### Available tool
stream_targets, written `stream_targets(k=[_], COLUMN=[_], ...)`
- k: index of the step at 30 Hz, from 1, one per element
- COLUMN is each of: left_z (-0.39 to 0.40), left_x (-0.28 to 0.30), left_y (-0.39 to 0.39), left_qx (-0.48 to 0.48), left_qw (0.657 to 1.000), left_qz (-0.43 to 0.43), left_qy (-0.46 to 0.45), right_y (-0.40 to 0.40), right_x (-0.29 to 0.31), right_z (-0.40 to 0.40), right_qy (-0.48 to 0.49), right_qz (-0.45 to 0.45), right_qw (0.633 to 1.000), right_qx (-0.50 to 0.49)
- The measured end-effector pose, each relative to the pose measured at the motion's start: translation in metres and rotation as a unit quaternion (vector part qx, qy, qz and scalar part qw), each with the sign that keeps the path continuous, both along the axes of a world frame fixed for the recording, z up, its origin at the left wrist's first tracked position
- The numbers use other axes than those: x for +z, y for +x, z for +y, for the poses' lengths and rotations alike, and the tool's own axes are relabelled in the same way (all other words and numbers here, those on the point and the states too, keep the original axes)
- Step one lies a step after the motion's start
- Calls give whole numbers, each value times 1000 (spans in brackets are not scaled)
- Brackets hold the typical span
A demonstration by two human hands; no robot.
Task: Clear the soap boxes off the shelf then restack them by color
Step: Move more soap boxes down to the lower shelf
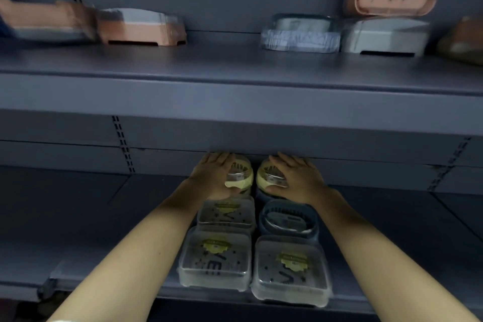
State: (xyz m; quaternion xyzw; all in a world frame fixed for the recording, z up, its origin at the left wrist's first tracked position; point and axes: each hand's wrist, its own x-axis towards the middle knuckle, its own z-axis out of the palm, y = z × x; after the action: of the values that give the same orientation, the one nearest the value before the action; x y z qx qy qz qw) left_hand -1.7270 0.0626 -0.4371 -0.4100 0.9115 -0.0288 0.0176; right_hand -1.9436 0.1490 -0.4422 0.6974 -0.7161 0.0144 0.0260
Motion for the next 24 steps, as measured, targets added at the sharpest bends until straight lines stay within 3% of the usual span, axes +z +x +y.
stream_targets(k=[8, 13, 24], left_z=[65, 124, 209], left_x=[46, 91, 185], left_y=[19, 52, 143], left_qx=[-51, -34, -74], left_qw=[993, 982, 989], left_qz=[30, 13, 5], left_qy=[104, 183, 131], right_y=[32, 70, 167], right_x=[52, 91, 183], right_z=[67, 124, 210], right_qy=[9, 92, 52], right_qz=[-51, -95, -97], right_qw=[998, 991, 993], right_qx=[36, 7, 53])
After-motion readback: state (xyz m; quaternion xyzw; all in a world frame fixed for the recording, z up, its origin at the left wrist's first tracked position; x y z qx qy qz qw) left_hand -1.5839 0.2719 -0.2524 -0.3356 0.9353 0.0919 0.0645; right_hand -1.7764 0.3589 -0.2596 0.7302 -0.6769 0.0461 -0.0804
